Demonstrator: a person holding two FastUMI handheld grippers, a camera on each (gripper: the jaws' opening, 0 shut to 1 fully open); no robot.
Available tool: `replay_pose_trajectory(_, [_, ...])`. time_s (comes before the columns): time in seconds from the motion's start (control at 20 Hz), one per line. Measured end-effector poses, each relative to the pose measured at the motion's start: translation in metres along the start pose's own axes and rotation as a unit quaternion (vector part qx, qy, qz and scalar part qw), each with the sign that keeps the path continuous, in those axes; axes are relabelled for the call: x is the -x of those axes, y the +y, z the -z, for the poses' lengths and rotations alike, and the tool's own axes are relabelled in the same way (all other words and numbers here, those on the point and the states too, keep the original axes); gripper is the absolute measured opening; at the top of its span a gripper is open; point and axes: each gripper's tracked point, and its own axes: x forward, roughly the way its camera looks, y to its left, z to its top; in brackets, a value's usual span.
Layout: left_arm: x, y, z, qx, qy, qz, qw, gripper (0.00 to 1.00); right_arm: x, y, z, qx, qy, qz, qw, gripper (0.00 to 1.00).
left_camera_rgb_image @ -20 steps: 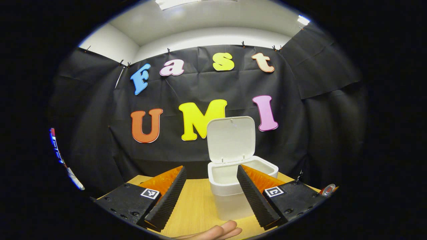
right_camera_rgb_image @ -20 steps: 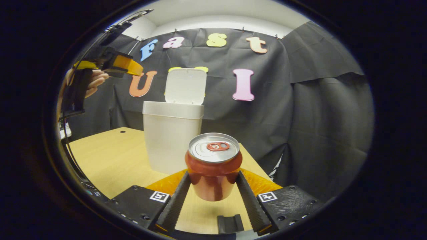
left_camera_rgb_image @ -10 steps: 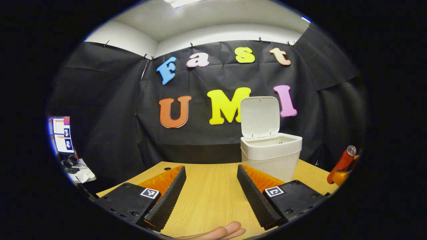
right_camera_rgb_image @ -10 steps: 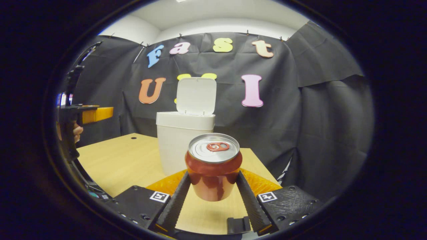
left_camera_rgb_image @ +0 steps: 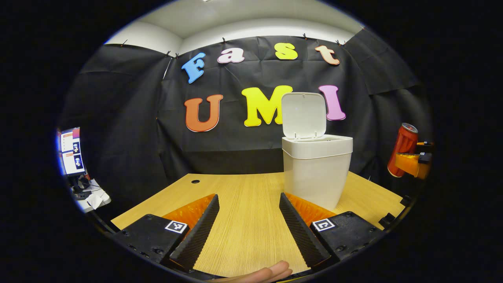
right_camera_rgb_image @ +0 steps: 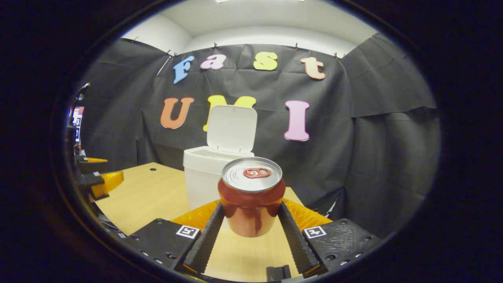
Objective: Press the lid of the desktop garbage bin to open it, pick up the crumpled paper on the desktop and throw it into the bin, then pick up the pop can on the desktop and drop it into the bin, and finally close the garbage bin lid.
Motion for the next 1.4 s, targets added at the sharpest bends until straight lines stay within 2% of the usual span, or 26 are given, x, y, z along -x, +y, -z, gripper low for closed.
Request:
replay_pose_trajectory(0.05, [-0.001,-0.006,0.002,0.001,0.006,0.01,1.0,0.99,-0.001,0.005,-0.013,-0.005,-0.006,-0.006,1.0,0.81])
replay_pose_trajectory(0.2, [0.001,0.008,-0.003,-0.003,0.001,-0.006,1.0,0.99,-0.007,0.017,-0.056,-0.006,-0.034,-0.009,0.999,0.81])
replay_pose_trajectory(0.3, [0.003,0.011,-0.007,-0.002,-0.006,-0.004,1.0,0.99,-0.014,0.025,-0.08,-0.009,-0.041,-0.011,0.999,0.81])
replay_pose_trajectory(0.5, [0.003,0.029,-0.009,0.011,-0.007,-0.017,1.0,0.99,-0.037,0.043,-0.117,-0.024,-0.033,-0.031,0.999,0.8])
replay_pose_trajectory(0.65, [0.003,0.033,-0.008,0.01,-0.005,-0.018,1.0,0.99,-0.065,0.054,-0.135,-0.005,-0.028,-0.03,0.999,0.8])
replay_pose_trajectory(0.8, [0.004,0.036,-0.007,0.012,-0.002,-0.023,1.0,0.99,-0.102,0.072,-0.139,0.01,-0.013,-0.035,0.999,0.8])
replay_pose_trajectory(1.05, [0.006,0.033,-0.011,0.012,-0.008,-0.012,1.0,0.99,-0.169,0.097,-0.139,-0.003,0.02,-0.042,0.999,0.81])
replay_pose_trajectory(1.2, [0.008,0.024,-0.009,0.029,-0.002,0.012,0.999,0.99,-0.206,0.104,-0.135,-0.02,0.042,-0.038,0.998,0.81])
replay_pose_trajectory(1.4, [0.007,0.045,-0.014,0.028,-0.012,-0.009,0.999,0.99,-0.243,0.108,-0.13,-0.054,0.078,-0.037,0.995,0.8])
